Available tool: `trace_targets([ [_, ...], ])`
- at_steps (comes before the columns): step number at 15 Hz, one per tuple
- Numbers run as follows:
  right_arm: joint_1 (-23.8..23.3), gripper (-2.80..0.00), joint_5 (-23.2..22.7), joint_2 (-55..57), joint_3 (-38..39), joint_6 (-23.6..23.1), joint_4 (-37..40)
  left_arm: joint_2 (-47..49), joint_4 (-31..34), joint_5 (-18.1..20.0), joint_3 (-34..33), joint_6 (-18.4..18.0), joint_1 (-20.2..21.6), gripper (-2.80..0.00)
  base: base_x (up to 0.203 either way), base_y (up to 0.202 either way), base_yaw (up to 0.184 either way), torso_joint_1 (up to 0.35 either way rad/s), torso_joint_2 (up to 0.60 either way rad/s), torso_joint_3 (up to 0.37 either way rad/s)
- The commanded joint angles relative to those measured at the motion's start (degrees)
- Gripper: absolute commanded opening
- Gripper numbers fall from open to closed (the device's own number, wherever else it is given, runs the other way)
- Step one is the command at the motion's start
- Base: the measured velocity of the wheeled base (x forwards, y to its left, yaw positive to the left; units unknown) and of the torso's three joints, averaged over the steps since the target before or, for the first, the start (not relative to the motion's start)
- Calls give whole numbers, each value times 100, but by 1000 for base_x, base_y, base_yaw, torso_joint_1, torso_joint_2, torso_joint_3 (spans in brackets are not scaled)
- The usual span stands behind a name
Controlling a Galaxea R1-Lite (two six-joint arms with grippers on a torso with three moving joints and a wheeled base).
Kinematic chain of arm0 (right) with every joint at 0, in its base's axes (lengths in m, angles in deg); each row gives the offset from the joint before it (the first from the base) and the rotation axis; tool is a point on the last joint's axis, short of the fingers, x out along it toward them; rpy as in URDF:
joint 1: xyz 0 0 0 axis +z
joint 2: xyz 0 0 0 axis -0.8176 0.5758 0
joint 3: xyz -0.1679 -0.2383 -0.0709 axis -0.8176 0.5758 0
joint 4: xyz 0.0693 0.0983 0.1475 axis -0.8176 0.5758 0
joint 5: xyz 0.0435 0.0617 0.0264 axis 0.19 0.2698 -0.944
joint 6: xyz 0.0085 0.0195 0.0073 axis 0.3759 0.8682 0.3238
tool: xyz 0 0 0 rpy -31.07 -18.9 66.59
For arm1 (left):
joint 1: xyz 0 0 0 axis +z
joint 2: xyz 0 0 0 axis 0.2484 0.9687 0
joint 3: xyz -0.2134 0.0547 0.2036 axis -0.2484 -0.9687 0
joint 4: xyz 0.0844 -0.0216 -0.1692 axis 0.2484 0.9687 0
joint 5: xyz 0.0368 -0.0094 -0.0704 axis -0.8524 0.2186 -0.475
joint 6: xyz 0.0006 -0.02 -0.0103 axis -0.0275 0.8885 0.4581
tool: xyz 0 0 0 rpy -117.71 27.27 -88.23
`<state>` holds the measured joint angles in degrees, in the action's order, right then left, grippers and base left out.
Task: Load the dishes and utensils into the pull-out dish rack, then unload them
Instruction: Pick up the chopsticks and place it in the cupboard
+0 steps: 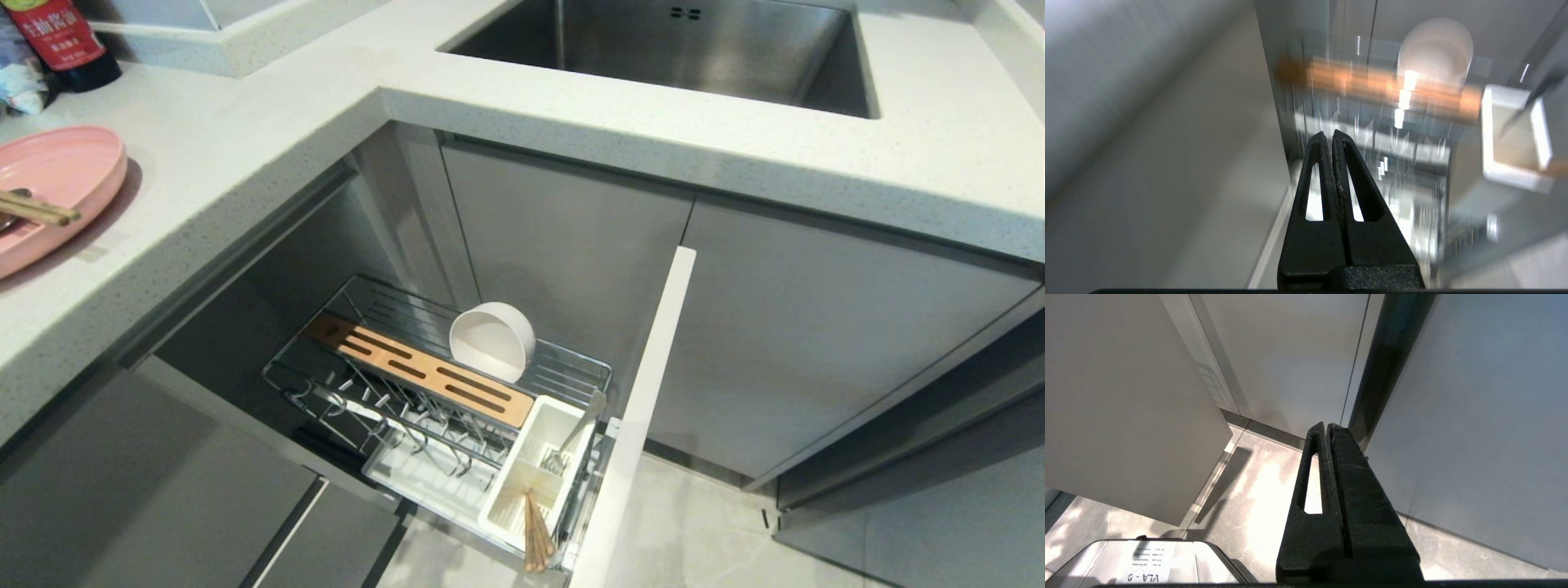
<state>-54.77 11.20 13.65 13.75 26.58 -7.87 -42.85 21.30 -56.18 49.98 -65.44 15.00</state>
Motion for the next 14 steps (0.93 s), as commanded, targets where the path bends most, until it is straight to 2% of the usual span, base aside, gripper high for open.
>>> trace_targets([
  [1, 1, -280, -1, 2, 0, -7, -2, 66, 146, 8, 752, -32, 4, -280, 0, 0, 0, 0, 0, 0],
  [4, 1, -280, -1, 2, 0, -3, -3, 794, 757, 28, 2755, -277, 24, -280, 0, 0, 0, 0, 0, 0],
  [7, 1, -280, -1, 2, 0, -3, -3, 2369, 1028, 20, 4670, -579, -101, -280, 0, 0, 0, 0, 0, 0],
  [9, 1, -280, -1, 2, 0, -7, -3, 3414, 1090, 19, 5663, -608, -66, -280, 0, 0, 0, 0, 0, 0],
  [11, 1, -280, -1, 2, 0, -7, 6, 4359, 1131, -18, 6514, -338, -7, -280, 0, 0, 0, 0, 0, 0],
  [12, 1, -280, -1, 2, 0, -7, 6, 4778, 1148, -156, 6793, -80, 5, -280, 0, 0, 0, 0, 0, 0],
  [14, 1, -280, -1, 2, 0, 1, -1, 5503, 1169, -757, 7143, 682, -72, -280, 0, 0, 0, 0, 0, 0],
])
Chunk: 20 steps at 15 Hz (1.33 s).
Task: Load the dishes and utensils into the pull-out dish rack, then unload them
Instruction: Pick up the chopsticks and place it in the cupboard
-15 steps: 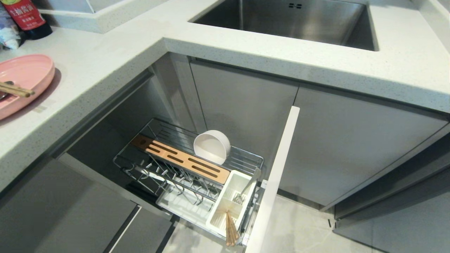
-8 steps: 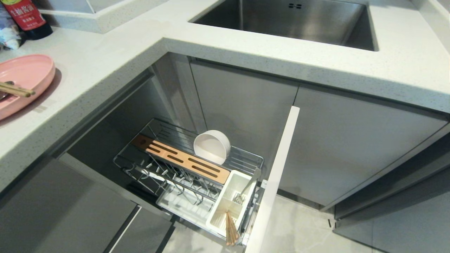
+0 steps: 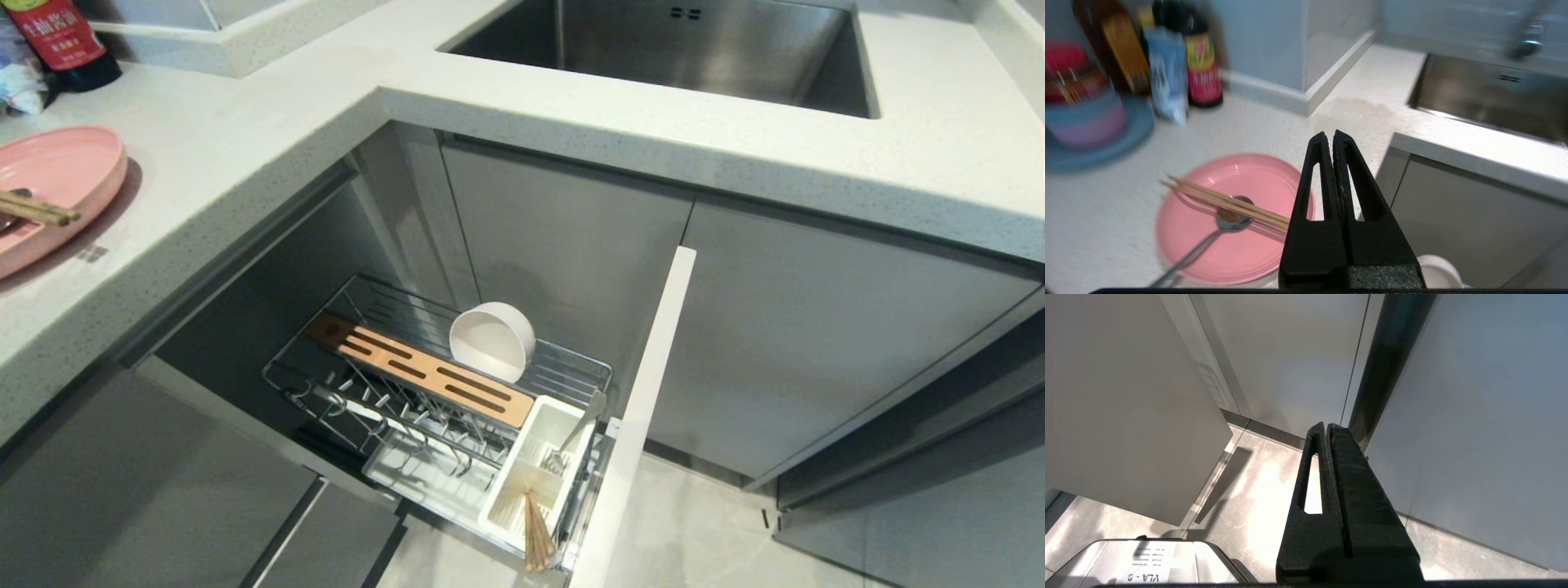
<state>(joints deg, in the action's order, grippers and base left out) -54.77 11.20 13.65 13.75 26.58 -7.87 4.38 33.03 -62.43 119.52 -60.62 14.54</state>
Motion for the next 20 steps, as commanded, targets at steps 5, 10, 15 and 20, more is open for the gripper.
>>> trace_targets([
  [5, 1, -280, -1, 2, 0, 0, 0, 1936, 1135, -1499, 1322, 1517, -168, -280, 0, 0, 0, 0, 0, 0],
  [10, 1, -280, -1, 2, 0, -6, -3, 2494, 3895, -1864, 2864, 2825, -166, -280, 0, 0, 0, 0, 0, 0],
  [15, 1, -280, -1, 2, 0, -7, -3, 2772, 4209, -2238, 2912, 3207, -148, -280, 0, 0, 0, 0, 0, 0],
  [20, 1, -280, -1, 2, 0, 1, -3, 3082, 4221, -2305, 2905, 3225, -139, 0, 0, 0, 0, 0, 0, 0],
])
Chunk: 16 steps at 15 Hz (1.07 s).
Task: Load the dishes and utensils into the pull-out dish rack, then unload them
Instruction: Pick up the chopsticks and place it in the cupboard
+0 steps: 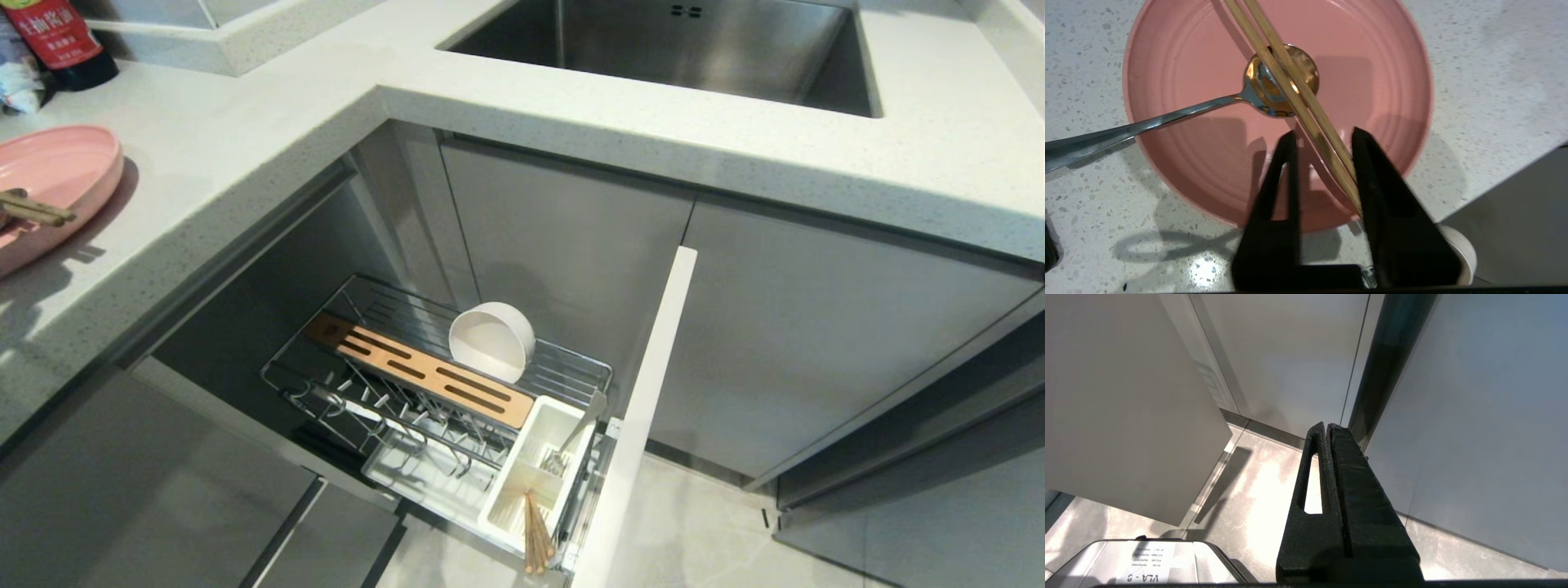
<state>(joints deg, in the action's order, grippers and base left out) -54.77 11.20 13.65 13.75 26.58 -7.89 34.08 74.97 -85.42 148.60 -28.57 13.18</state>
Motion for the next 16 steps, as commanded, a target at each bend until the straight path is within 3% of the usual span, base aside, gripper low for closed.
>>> trace_targets([
  [1, 1, -280, -1, 2, 0, -4, 0, 204, 38, -124, -6, 27, -2, 0, 0, 0, 0, 0, 0, 0],
  [3, 1, -280, -1, 2, 0, 0, 0, 292, 51, -291, 26, 29, -11, 0, 0, 0, 0, 0, 0, 0],
  [16, 1, -280, -1, 2, 0, -7, 0, 685, 42, -274, 53, 336, -38, 0, 0, 0, 0, 0, 0, 0],
])
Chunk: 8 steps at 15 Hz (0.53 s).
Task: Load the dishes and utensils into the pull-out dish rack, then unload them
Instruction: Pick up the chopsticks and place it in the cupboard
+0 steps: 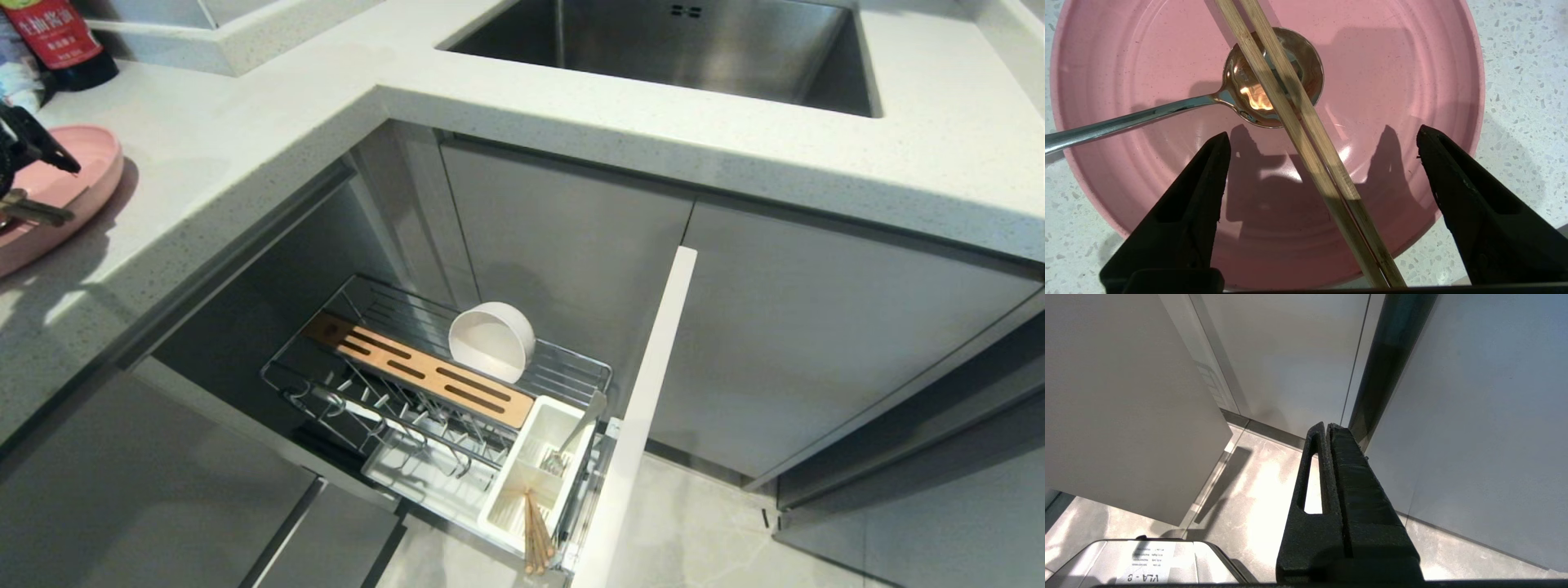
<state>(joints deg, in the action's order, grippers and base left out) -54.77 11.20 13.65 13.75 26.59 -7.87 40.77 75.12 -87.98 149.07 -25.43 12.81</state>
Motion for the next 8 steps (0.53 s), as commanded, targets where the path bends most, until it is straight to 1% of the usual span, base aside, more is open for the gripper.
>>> trace_targets([
  [1, 1, -280, -1, 2, 0, -8, -3, 30, 26, -18, 5, 45, -4, 0, 0, 0, 0, 0, 0, 0],
  [4, 1, -280, -1, 2, 0, -6, 6, 68, 20, 44, 5, 74, -9, 0, 0, 0, 0, 0, 0, 0],
  [8, 1, -280, -1, 2, 0, -1, -3, 112, 34, 106, 84, 260, -54, 0, 0, 0, 0, 0, 0, 0],
])
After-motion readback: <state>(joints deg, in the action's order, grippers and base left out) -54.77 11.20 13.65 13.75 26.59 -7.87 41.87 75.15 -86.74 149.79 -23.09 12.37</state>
